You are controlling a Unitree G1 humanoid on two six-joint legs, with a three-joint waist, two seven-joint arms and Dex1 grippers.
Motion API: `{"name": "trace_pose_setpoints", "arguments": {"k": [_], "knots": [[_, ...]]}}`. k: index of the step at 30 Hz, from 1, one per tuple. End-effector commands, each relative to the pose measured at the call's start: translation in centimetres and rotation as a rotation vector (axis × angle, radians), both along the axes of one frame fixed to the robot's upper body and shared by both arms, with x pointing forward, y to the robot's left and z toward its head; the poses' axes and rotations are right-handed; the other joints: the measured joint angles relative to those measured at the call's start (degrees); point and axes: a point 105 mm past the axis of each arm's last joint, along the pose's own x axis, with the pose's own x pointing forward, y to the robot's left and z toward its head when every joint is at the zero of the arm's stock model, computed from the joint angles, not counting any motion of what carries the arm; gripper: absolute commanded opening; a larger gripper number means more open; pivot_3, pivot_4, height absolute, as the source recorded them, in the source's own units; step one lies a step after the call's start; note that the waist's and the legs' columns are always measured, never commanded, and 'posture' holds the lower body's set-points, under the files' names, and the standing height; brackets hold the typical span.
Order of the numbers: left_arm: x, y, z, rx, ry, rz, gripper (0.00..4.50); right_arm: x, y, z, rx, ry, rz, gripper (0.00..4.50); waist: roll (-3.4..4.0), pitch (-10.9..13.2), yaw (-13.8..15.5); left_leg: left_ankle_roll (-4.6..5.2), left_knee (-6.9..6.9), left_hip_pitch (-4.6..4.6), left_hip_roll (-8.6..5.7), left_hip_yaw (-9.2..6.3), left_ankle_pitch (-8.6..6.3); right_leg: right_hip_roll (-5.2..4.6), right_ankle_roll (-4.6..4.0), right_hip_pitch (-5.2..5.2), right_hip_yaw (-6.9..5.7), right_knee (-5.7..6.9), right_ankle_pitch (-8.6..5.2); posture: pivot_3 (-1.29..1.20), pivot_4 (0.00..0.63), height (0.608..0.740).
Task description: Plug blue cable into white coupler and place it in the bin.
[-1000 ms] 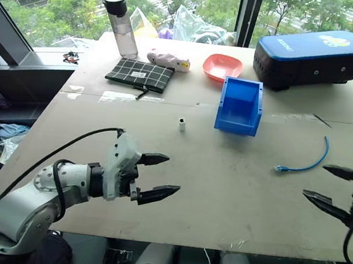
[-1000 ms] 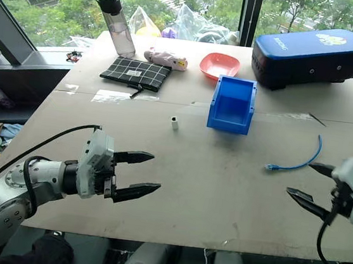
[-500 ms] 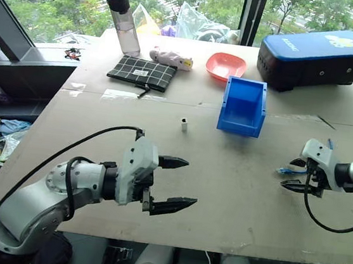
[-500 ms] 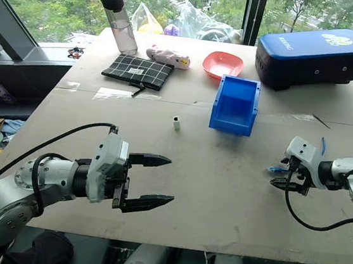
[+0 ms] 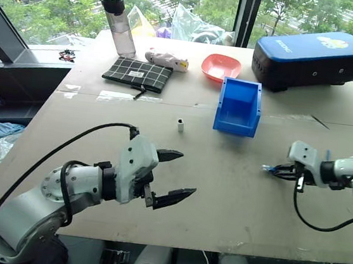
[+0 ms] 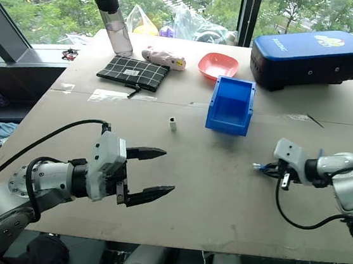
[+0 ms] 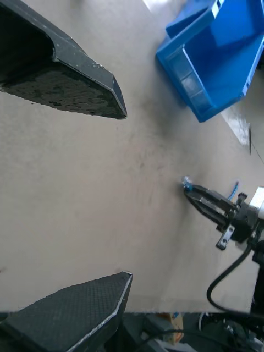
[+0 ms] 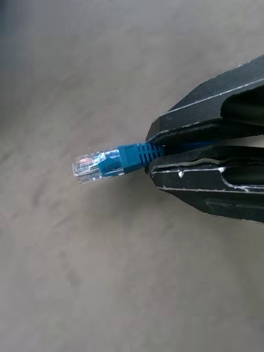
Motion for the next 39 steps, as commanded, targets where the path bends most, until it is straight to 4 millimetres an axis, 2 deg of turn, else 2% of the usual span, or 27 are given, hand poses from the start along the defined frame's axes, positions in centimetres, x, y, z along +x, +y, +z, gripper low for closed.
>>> {"name": "trace_pose_setpoints", "arguments": {"k": [1,3,5,6,7,8,9,10,13,17,21,24,26,31,34,39], "knots": [[0.6,0.7,-0.3,0.031,-0.041,0.011,4.5,-0.8,4.9,-1.1,-0.02,-0.015,0.102,0.03,-0.03,0.0,-0.5,-0.02,-0.02,0.03,0.01,0.0,-0.01,0.02,0.0,0.0,0.01,0.01,0.0,0.0,0.15,0.74],[0.6,0.8,-0.9,0.066,-0.033,-0.012,4.5,0.1,7.5,-0.9,-0.015,-0.037,0.099,0.03,-0.26,-0.1,-1.4,-0.09,-0.03,0.14,0.06,0.03,-0.06,0.14,-0.01,0.01,0.09,0.04,0.0,0.0,0.15,0.74],[1.0,1.4,-1.8,0.132,-0.024,0.018,4.5,0.3,9.0,-0.8,-0.018,-0.033,0.113,0.03,-0.47,-0.1,-2.6,-0.07,-0.06,0.39,0.35,0.14,-0.23,0.43,-0.11,0.14,0.22,0.05,0.05,0.0,0.15,0.74],[1.1,1.6,-2.1,0.156,-0.02,0.027,4.5,0.3,9.4,-0.7,-0.019,-0.031,0.12,0.57,-0.46,-0.1,-2.8,-0.15,-0.06,0.46,0.52,0.18,-0.29,0.63,-0.23,0.15,0.27,0.05,0.1,0.0,0.15,0.74],[1.3,1.6,-2.3,0.179,-0.026,0.017,4.5,0.2,9.6,-0.7,-0.02,-0.024,0.132,0.72,-0.44,-0.1,-2.9,-0.25,-0.04,0.54,0.78,0.33,-0.39,0.85,-0.32,0.15,0.39,0.05,0.14,0.0,0.15,0.74],[1.3,1.5,-2.6,0.204,-0.029,-0.002,4.5,0.0,9.6,-0.6,-0.021,-0.02,0.142,1.2,-0.42,-0.1,-2.9,-0.34,-0.05,0.59,0.99,0.33,-0.45,1.07,-0.44,0.14,0.35,0.07,0.11,0.0,0.15,0.74],[1.3,1.5,-2.8,0.219,-0.027,-0.019,4.5,-0.1,9.6,-0.5,-0.019,-0.022,0.142,1.46,-0.39,-0.1,-2.7,-0.39,-0.06,0.59,1.06,0.3,-0.47,1.15,-0.52,0.13,0.3,0.08,0.09,0.0,0.15,0.74],[1.5,1.3,-2.9,0.218,-0.029,-0.024,4.5,0.1,9.3,-0.3,-0.01,-0.041,0.122,1.78,-0.34,-0.1,-2.5,-0.51,-0.05,0.58,1.18,0.26,-0.52,1.26,-0.64,0.11,0.24,0.09,0.06,0.0,0.15,0.74],[2.3,0.6,-3.0,0.193,-0.025,-0.039,4.5,-0.1,7.9,1.1,0.056,-0.082,0.07,3.2,-0.23,0.0,-2.1,-0.77,-0.1,0.52,1.4,0.12,-0.6,1.41,-0.97,0.03,0.03,0.13,-0.14,0.0,0.15,0.74],[3.4,-0.7,-3.7,0.171,0.001,-0.081,4.5,-2.1,6.3,4.0,0.229,-0.087,0.021,3.2,0.06,0.1,-0.9,-0.88,-0.18,0.31,1.43,0.07,-0.61,1.31,-1.02,-0.09,-0.02,0.03,-0.17,0.0,0.15,0.74],[6.1,-3.8,-4.3,0.14,0.017,-0.155,4.5,-5.4,3.7,5.9,0.39,-0.116,-0.058,3.2,0.17,0.2,1.1,-0.53,0.06,0.26,1.2,0.07,-0.8,1.11,-0.99,0.03,-0.12,0.03,-0.16,0.0,0.15,0.74],[8.0,-6.2,-4.4,0.139,0.002,-0.212,4.5,-7.3,2.0,5.9,0.425,-0.141,-0.135,3.2,0.17,0.2,2.4,-0.48,0.25,0.28,1.05,-0.03,-0.81,1.09,-0.97,0.15,-0.41,0.07,-0.16,0.0,0.15,0.74],[8.9,-7.7,-4.2,0.139,-0.006,-0.248,4.5,-8.1,0.8,5.6,0.447,-0.167,-0.21,3.2,0.15,0.2,2.1,-0.48,0.32,0.28,0.98,0.06,-0.8,1.18,-0.95,0.17,-0.34,0.09,-0.15,0.0,0.15,0.74],[9.8,-11.2,-4.2,0.148,-0.017,-0.333,4.5,-10.5,-1.4,4.8,0.433,-0.216,-0.369,3.2,0.18,0.2,1.5,-0.68,0.3,0.37,1.06,0.17,-0.68,1.16,-0.9,0.15,-0.16,0.15,-0.17,0.0,0.15,0.74],[10.3,-12.5,-4.7,0.169,-0.017,-0.356,4.5,-11.6,-1.9,4.4,0.415,-0.226,-0.416,3.2,0.18,0.2,1.0,-0.68,0.28,0.39,1.07,0.19,-0.68,1.16,-0.88,0.16,-0.12,0.16,-0.18,0.0,0.15,0.74],[10.5,-14.3,-6.1,0.224,-0.006,-0.387,4.5,-12.4,-2.6,4.0,0.4,-0.245,-0.485,3.2,0.17,0.2,0.7,-0.65,0.3,0.45,1.06,0.26,-0.7,1.23,-0.85,0.18,-0.06,0.19,-0.19,0.0,0.15,0.74]]}}
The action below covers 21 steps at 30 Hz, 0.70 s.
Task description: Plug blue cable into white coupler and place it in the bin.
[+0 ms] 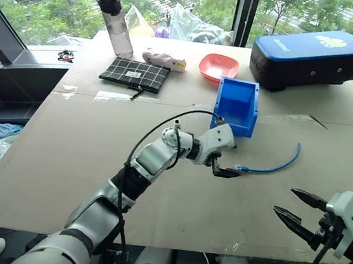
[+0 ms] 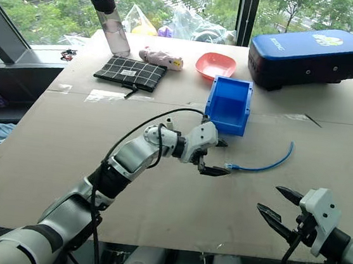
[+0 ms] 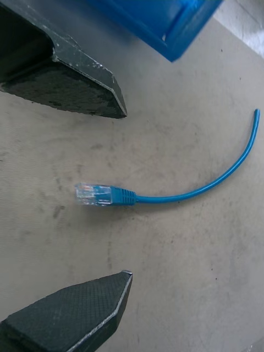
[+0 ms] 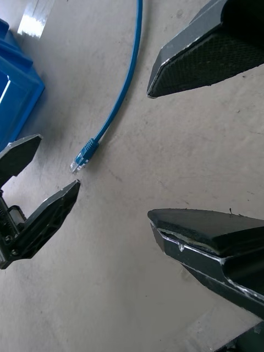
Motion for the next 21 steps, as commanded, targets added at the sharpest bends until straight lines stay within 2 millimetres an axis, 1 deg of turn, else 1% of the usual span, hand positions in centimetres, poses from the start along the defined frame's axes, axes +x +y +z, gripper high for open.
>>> {"name": "trace_pose_setpoints", "arguments": {"k": [1,2,3,4,5,6,8,10,12,13,14,15,16,17,18,19,21], "knots": [[-0.1,-1.0,-0.5,0.048,-0.029,-0.04,4.5,-0.2,-0.5,1.1,-0.031,-0.069,-0.04,3.2,0.01,0.0,0.0,0.04,0.0,0.0,0.0,0.0,-0.02,0.03,0.0,0.0,0.0,0.0,0.0,0.0,0.15,0.74],[-0.1,-1.1,-1.0,0.069,-0.024,-0.043,4.5,-0.2,-0.7,1.1,-0.034,-0.071,-0.051,3.2,0.01,0.0,0.1,0.03,0.0,0.0,0.0,-0.01,-0.02,0.05,0.01,0.0,-0.02,0.0,-0.01,0.0,0.15,0.74],[-0.1,-1.2,-1.5,0.091,-0.014,-0.04,3.98,-0.2,-0.7,1.1,-0.035,-0.073,-0.059,3.26,0.01,0.0,0.1,0.02,0.0,-0.01,-0.01,-0.01,-0.01,0.11,0.02,0.0,-0.02,0.0,-0.02,0.0,0.15,0.74],[0.0,-1.2,-1.9,0.111,-0.008,-0.039,3.76,-0.2,-0.8,1.1,-0.035,-0.075,-0.063,3.26,0.01,0.0,0.1,0.01,0.0,-0.01,-0.01,-0.01,0.0,0.11,0.03,0.0,-0.02,0.0,-0.02,0.0,0.15,0.74],[-0.1,-1.2,-2.3,0.127,-0.005,-0.044,3.32,-0.2,-0.7,1.1,-0.035,-0.077,-0.064,3.26,0.0,0.0,0.1,0.0,0.0,-0.01,-0.01,-0.01,0.0,0.11,0.04,0.0,-0.02,0.0,-0.02,0.0,0.15,0.74],[-0.1,-1.2,-2.7,0.141,-0.002,-0.047,2.99,-0.2,-0.7,1.2,-0.034,-0.08,-0.065,3.26,-0.01,0.0,0.1,0.0,0.0,-0.02,-0.01,-0.03,0.0,0.1,0.04,0.0,-0.03,0.0,-0.03,0.0,0.15,0.74],[-0.2,-1.2,-3.1,0.154,0.002,-0.056,2.11,-0.1,-0.4,1.3,-0.026,-0.085,-0.067,3.26,0.02,0.0,0.1,0.01,0.0,0.01,-0.01,-0.02,-0.01,0.1,0.05,0.03,-0.03,-0.01,-0.03,0.0,0.15,0.74],[-0.3,-1.3,-3.1,0.147,0.003,-0.068,1.26,-0.1,-0.1,1.1,-0.003,-0.064,-0.075,3.26,0.02,0.0,0.1,0.02,0.0,0.02,-0.01,-0.03,-0.01,0.09,0.06,0.04,-0.04,-0.01,-0.05,0.0,0.15,0.74],[-0.5,-1.3,-2.7,0.122,0.002,-0.083,0.23,0.0,0.2,0.7,0.065,-0.013,-0.091,3.26,0.02,0.0,0.1,0.01,-0.01,0.02,0.0,-0.05,-0.01,0.06,0.08,0.04,-0.05,-0.01,-0.07,0.0,0.15,0.74],[-0.9,-1.2,-2.1,0.084,0.017,-0.099,0.02,0.1,0.6,0.7,0.12,-0.008,-0.096,3.26,0.02,0.0,0.1,0.01,-0.01,0.01,0.0,-0.06,-0.01,0.02,0.09,0.04,-0.04,-0.01,-0.07,0.0,0.15,0.74],[-1.3,-1.1,-1.6,0.044,0.034,-0.118,0.02,0.3,1.1,0.8,0.171,-0.002,-0.102,3.26,0.02,0.0,0.1,0.0,-0.01,0.02,0.0,-0.06,-0.01,0.01,0.09,0.04,-0.03,-0.01,-0.07,0.0,0.15,0.74],[-1.8,-0.9,-0.9,-0.002,0.066,-0.137,0.0,0.3,1.8,0.8,0.211,0.005,-0.081,3.77,0.05,0.0,0.0,0.0,-0.02,0.02,0.01,-0.06,-0.01,-0.06,0.09,0.04,-0.03,-0.02,-0.07,0.0,0.15,0.74],[-2.3,-0.7,-0.1,-0.048,0.105,-0.148,0.0,0.3,2.4,0.8,0.238,0.01,-0.067,4.06,0.07,0.0,0.0,0.0,-0.03,0.02,0.04,-0.07,0.0,-0.09,0.08,0.03,-0.02,-0.02,-0.07,0.0,0.15,0.74],[-2.6,-0.3,1.2,-0.124,0.182,-0.14,0.0,0.8,2.7,0.6,0.249,0.001,-0.084,4.43,0.07,0.0,0.0,0.0,-0.04,0.01,0.06,-0.06,0.0,-0.1,0.08,0.01,-0.01,-0.01,-0.07,0.0,0.15,0.74],[-2.8,0.0,2.5,-0.188,0.251,-0.134,0.0,1.3,3.0,0.4,0.255,-0.01,-0.107,4.43,0.06,0.0,0.0,0.0,-0.04,-0.02,0.06,-0.07,0.0,-0.1,0.08,-0.01,-0.02,-0.01,-0.07,0.0,0.15,0.74],[-2.9,0.6,3.8,-0.249,0.323,-0.128,0.0,1.8,3.4,0.6,0.306,-0.021,-0.136,4.43,0.06,0.0,0.0,0.02,-0.02,-0.05,0.08,-0.1,-0.02,-0.1,0.08,-0.02,-0.04,0.0,-0.07,0.0,0.15,0.74],[-3.2,1.5,5.7,-0.325,0.415,-0.122,0.0,2.4,4.4,1.3,0.438,-0.024,-0.171,4.43,0.08,0.0,0.0,0.2,0.01,-0.08,0.08,-0.12,-0.12,-0.1,0.08,-0.03,-0.08,0.03,-0.07,0.0,0.15,0.74]]}}
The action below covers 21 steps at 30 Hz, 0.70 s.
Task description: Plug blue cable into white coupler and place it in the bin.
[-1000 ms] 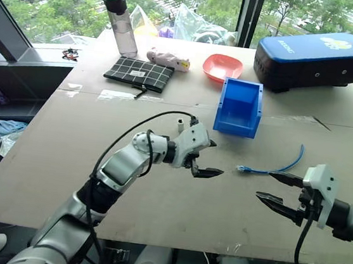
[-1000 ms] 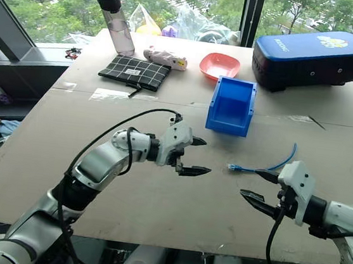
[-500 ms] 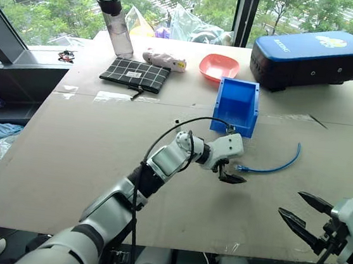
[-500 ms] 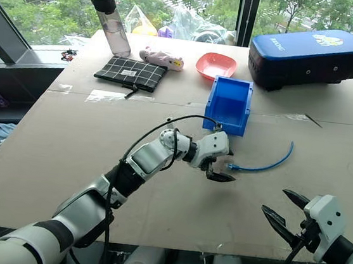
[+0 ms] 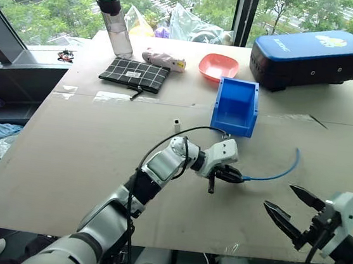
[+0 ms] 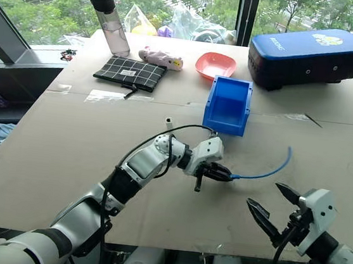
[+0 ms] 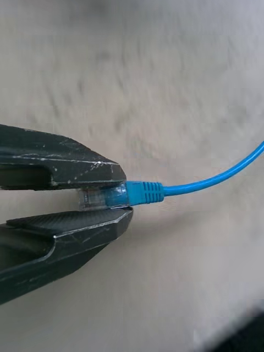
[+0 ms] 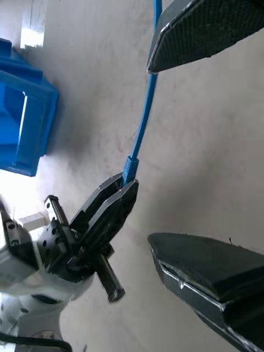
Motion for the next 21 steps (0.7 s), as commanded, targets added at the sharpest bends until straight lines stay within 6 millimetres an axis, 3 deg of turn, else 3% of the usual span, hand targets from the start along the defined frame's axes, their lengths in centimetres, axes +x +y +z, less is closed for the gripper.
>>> {"name": "trace_pose_setpoints", "arguments": {"k": [1,5,9,16,19,21], "knots": [[-0.5,1.4,5.6,-0.186,0.122,-0.006,0.0,0.5,2.1,1.8,0.19,-0.027,-0.017,4.43,0.06,0.0,0.0,0.0,0.01,0.02,0.0,-0.01,0.0,0.0,0.0,0.01,-0.01,0.01,0.0,0.0,0.15,0.74],[-1.5,2.7,7.4,-0.257,0.248,-0.007,0.0,0.2,4.2,2.8,0.386,0.014,0.073,4.43,0.16,-0.1,0.0,-0.09,0.01,0.09,-0.03,-0.02,0.05,0.01,0.01,0.03,-0.02,0.07,-0.01,0.0,0.15,0.74],[-2.6,3.1,8.2,-0.292,0.302,-0.01,0.0,1.4,5.3,5.6,0.639,-0.025,0.105,4.43,0.15,-0.1,-0.1,-0.23,0.0,0.09,-0.03,-0.03,0.13,0.0,0.0,0.01,0.04,0.07,0.0,0.0,0.15,0.74],[-3.3,3.2,9.3,-0.325,0.324,-0.012,0.0,2.4,6.4,7.2,0.783,0.016,0.202,4.43,0.15,-0.1,-0.1,-0.23,0.0,0.11,-0.07,0.01,0.13,0.03,0.0,0.01,0.05,0.1,0.0,0.0,0.15,0.74],[-3.8,3.4,9.5,-0.322,0.324,-0.029,0.0,2.9,6.7,7.6,0.796,0.027,0.233,3.61,0.15,-0.1,-0.1,-0.24,0.0,0.12,-0.06,0.0,0.14,0.06,-0.01,0.0,0.04,0.14,0.0,0.0,0.15,0.74],[-4.1,3.4,9.6,-0.32,0.324,-0.036,0.0,3.0,6.8,7.6,0.789,0.035,0.24,2.82,0.15,-0.1,-0.1,-0.24,0.0,0.12,-0.07,0.02,0.14,0.09,-0.01,0.0,0.06,0.14,0.0,0.0,0.15,0.74]]}}
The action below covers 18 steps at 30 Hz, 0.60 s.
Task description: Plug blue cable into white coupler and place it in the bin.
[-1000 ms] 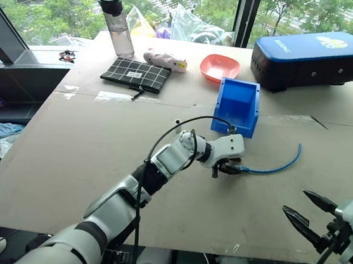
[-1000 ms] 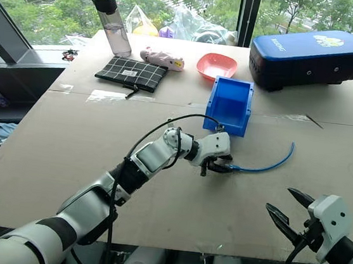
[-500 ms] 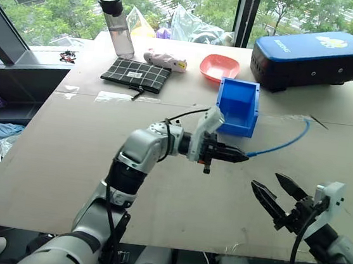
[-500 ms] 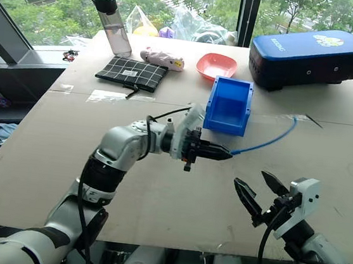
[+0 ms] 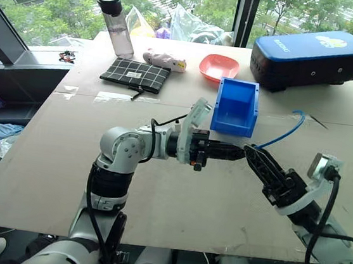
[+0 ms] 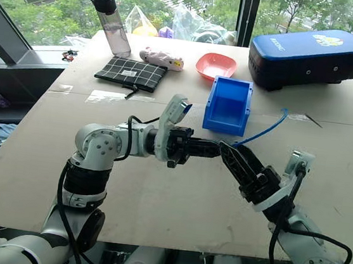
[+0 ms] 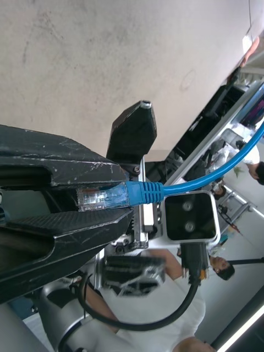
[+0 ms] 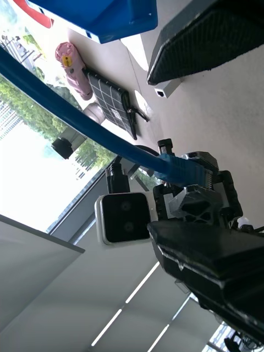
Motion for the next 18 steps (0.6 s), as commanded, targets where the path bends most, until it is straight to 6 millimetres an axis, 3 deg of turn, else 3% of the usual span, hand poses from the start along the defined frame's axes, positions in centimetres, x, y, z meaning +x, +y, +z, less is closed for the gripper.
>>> {"name": "trace_pose_setpoints", "arguments": {"k": [1,2,5,8,13,16,17,18], "knots": [[-1.0,0.1,0.9,-0.025,-0.037,-0.036,0.0,-0.1,0.3,0.7,0.019,-0.012,0.031,2.22,0.0,0.0,0.0,0.0,0.0,0.0,0.0,0.0,0.0,0.02,0.0,0.0,0.0,0.0,0.0,0.0,0.15,0.74],[-1.1,0.1,0.9,-0.024,-0.038,-0.035,0.0,-0.1,0.3,0.7,0.02,-0.01,0.037,1.54,0.0,0.0,0.0,0.0,0.0,0.0,0.0,0.0,0.0,0.03,0.0,0.0,0.0,0.0,0.0,0.0,0.15,0.74],[-0.9,0.2,0.8,-0.018,-0.046,-0.019,0.0,-0.3,0.5,0.6,0.012,-0.005,0.062,0.23,0.0,0.0,0.0,0.0,0.0,0.0,0.0,0.02,0.0,0.04,0.0,0.0,0.01,0.0,0.0,0.0,0.15,0.74],[-0.5,0.4,0.9,-0.025,-0.078,0.013,0.0,-0.3,0.5,0.6,0.018,-0.003,0.066,0.04,0.0,0.0,0.0,0.0,0.0,0.0,-0.01,0.02,0.0,0.05,0.0,0.0,0.0,0.0,0.0,0.0,0.15,0.74],[0.5,2.2,0.9,0.023,-0.188,0.148,2.19,-0.4,0.6,0.8,0.03,-0.008,0.078,0.0,0.0,0.0,-0.2,0.0,-0.02,0.01,0.02,0.03,0.0,0.01,-0.01,-0.01,0.05,0.0,0.0,0.0,0.15,0.74],[1.8,5.6,-0.1,0.11,-0.253,0.328,3.7,-0.3,0.2,0.8,0.033,-0.011,0.068,0.0,0.03,0.0,-0.4,0.0,-0.06,0.03,0.07,0.06,0.0,0.0,-0.01,-0.05,0.09,0.0,-0.01,0.0,0.15,0.74],[2.5,7.1,-0.7,0.157,-0.297,0.417,4.03,-0.3,0.1,0.7,0.031,-0.011,0.063,0.0,0.03,0.0,-0.6,0.0,-0.08,0.04,0.08,0.07,0.0,0.0,-0.02,-0.05,0.1,0.0,-0.01,0.0,0.15,0.74],[3.2,8.5,-1.2,0.199,-0.345,0.497,4.03,-0.2,-0.1,0.7,0.029,-0.011,0.058,0.0,0.03,0.0,-0.8,0.0,-0.1,0.04,0.09,0.08,0.0,0.01,-0.02,-0.07,0.11,0.0,-0.01,0.0,0.15,0.74]]}}
